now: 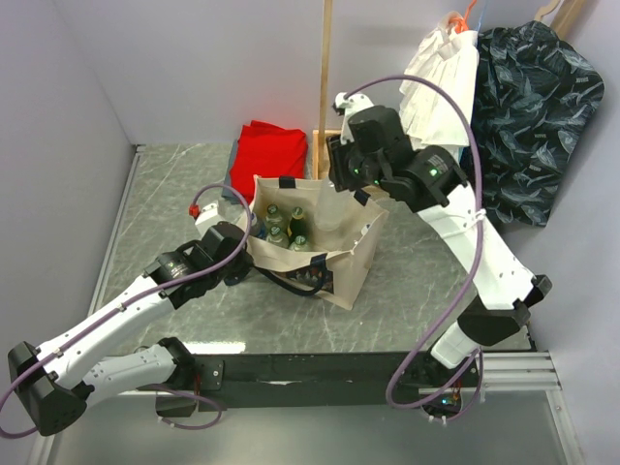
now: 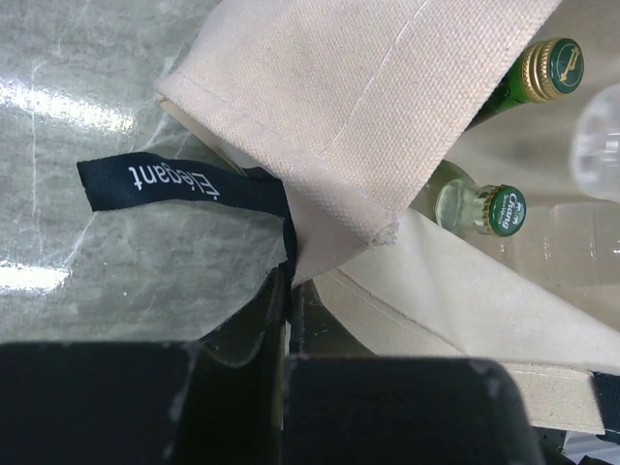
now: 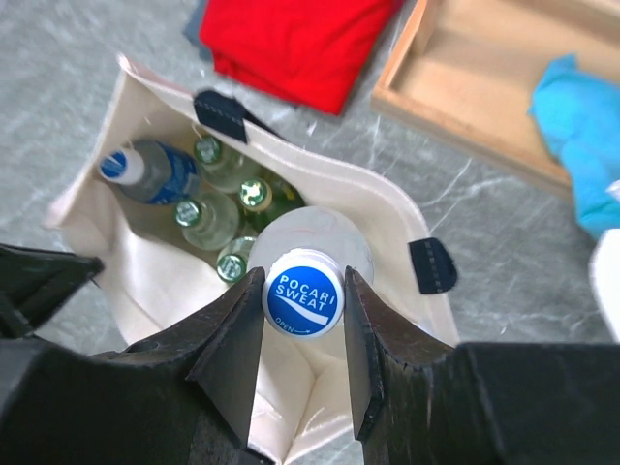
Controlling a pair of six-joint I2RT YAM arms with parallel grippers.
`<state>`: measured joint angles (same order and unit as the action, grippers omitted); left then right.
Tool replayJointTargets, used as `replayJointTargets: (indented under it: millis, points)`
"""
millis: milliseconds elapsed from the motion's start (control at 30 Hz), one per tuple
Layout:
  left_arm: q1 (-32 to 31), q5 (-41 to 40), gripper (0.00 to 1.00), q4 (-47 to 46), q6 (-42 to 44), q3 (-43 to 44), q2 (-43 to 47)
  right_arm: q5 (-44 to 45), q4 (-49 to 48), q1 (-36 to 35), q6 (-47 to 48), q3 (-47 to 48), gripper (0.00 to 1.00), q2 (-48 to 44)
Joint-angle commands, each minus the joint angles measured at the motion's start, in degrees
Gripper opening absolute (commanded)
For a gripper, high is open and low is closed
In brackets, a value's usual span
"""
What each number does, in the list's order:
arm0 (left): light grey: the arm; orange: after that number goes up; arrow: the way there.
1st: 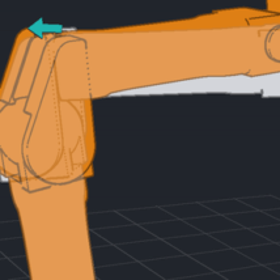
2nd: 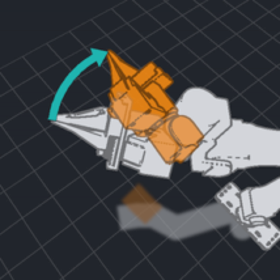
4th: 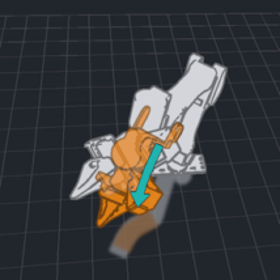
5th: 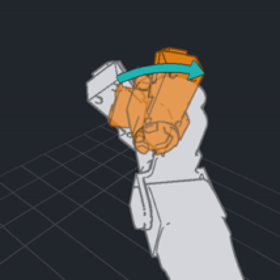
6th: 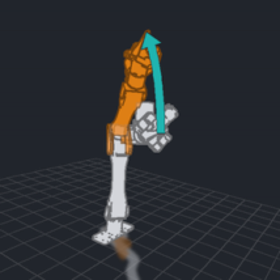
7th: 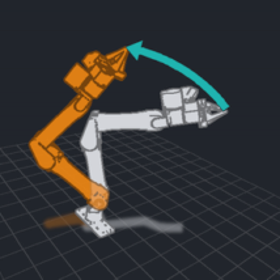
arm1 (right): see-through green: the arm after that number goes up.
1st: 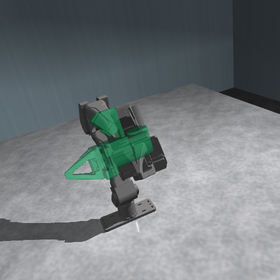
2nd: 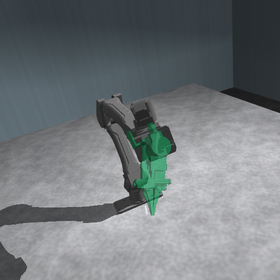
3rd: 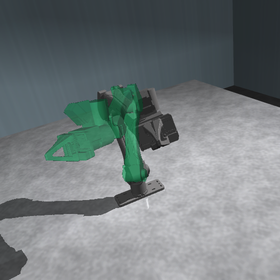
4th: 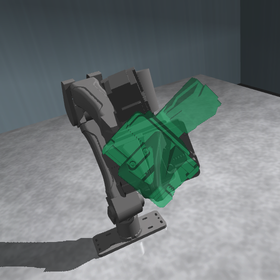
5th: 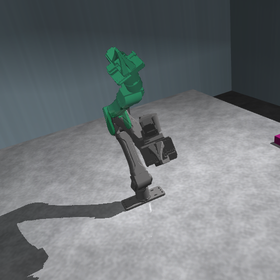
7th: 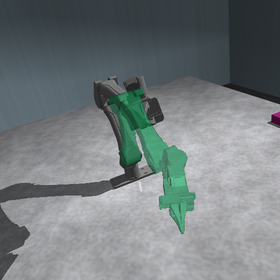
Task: Take the beverage out of the canvas bag
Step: Take out the drink from the canvas bag, then place the drink at the center of the board.
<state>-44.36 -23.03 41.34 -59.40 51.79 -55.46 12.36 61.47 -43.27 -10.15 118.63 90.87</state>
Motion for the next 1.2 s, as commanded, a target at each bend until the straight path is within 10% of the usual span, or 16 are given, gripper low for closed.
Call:
replayJointTargets:
  millis: [0,1167]
  points:
    - [-0.38,0.70,0.01,2.95,1.74,1.21,-0.44,3.28,-3.64,-0.68,1.28,8.19,0.00,-2.80]
    - [-0.46,1.93,0.01,1.28,2.79,2.35,-3.25,13.30,-6.98,-0.86,4.70,14.60,0.00,-9.75]
